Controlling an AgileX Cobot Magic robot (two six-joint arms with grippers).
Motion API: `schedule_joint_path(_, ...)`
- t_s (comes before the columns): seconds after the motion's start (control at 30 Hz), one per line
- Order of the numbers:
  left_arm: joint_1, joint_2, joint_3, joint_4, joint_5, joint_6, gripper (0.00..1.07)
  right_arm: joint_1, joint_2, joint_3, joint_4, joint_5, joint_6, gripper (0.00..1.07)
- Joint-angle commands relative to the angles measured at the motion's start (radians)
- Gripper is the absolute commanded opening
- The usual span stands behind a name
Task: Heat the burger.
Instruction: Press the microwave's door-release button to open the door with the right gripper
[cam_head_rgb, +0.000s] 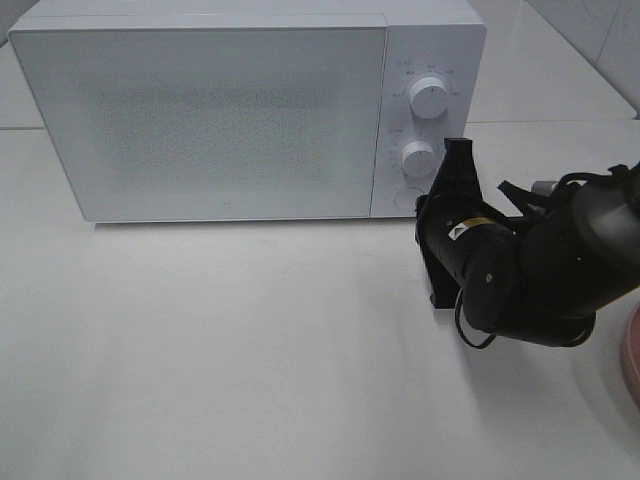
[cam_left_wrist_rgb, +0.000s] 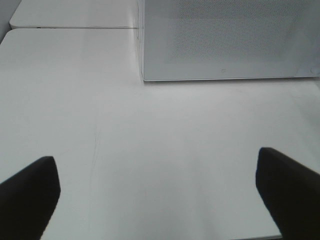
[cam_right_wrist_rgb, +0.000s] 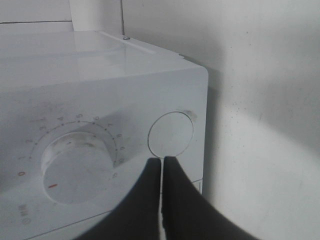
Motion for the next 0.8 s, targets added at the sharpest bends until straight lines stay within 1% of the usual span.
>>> schedule_joint_path(0.03, -0.001, -0.015, 0.001, -0.004, -0.007, 0.002, 1.0, -0.005, 0.027, -0.04, -0.002, 0.012, -0.005, 0.0)
schedule_joint_path(0.17, -0.001, -0.015, 0.001, -0.004, -0.007, 0.002, 1.0, -0.005, 0.059, -0.075, -0.003, 0.017, -0.001, 0.0)
schedule_joint_path(0.3, -0.001, -0.015, 0.001, -0.004, -0.007, 0.002, 1.0, -0.038, 0.087, -0.115, -0.014, 0.035, -0.001, 0.0)
schedule_joint_path(0.4, -0.001, -0.015, 0.001, -0.004, -0.007, 0.002, 1.0, -0.05, 0.093, -0.13, -0.016, 0.035, -0.002, 0.0)
schedule_joint_path(0.53, -0.001, -0.015, 0.001, -0.004, -0.007, 0.002, 1.0, -0.05, 0.097, -0.131, -0.012, 0.047, -0.005, 0.0)
schedule_joint_path(0.8, -0.001, -0.005, 0.001, -0.004, -0.007, 0.002, 1.0, -0.05, 0.133, -0.167, -0.02, 0.058, 0.009, 0.0)
